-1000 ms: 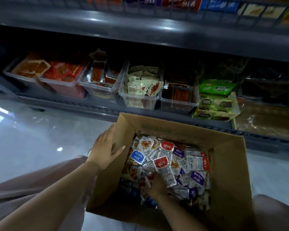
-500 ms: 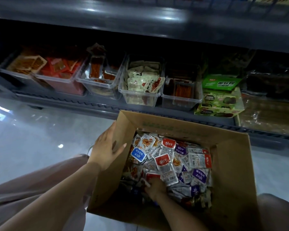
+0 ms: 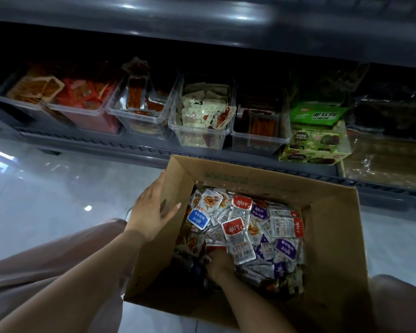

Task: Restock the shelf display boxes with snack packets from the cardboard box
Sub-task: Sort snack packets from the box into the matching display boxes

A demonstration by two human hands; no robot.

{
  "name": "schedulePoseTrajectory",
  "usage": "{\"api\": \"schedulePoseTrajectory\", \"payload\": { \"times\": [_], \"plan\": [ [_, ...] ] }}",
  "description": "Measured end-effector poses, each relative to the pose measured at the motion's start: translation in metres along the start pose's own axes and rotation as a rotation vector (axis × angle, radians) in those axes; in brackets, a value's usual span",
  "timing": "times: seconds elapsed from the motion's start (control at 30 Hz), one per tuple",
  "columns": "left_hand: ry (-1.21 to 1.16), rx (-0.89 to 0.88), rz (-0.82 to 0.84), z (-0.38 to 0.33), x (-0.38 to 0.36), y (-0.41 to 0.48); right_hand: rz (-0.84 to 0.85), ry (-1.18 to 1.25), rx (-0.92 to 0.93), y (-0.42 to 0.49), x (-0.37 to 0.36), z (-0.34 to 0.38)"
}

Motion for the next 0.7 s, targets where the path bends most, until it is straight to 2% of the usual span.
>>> {"api": "schedulePoseTrajectory", "payload": {
  "times": [0.2,0.27,0.37,0.7],
  "plan": [
    [0.0,0.0,0.006,-0.001,0.001,0.0,0.125,0.151,0.068,-0.003,0.063,-0.043],
    [-0.003,0.002,0.008,-0.002,0.001,0.0,0.12,0.186,0.065,-0.005,0.094,-0.06],
    [-0.008,0.011,0.014,-0.002,0.001,-0.001,0.051,0.369,0.016,0.0,0.126,-0.071],
    [-0.031,0.034,-0.007,0.002,-0.001,0.001,-0.103,0.866,-0.122,0.043,0.109,0.023]
  ]
}}
Point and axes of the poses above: each hand's wrist, its own y-axis towards the middle knuckle, its own x-axis out of the back of the hand, z = x × y, the point moved 4 cm from there along y, towards the middle knuckle, and after that the axes turned 4 degrees about -y, right-handed, at the moved point
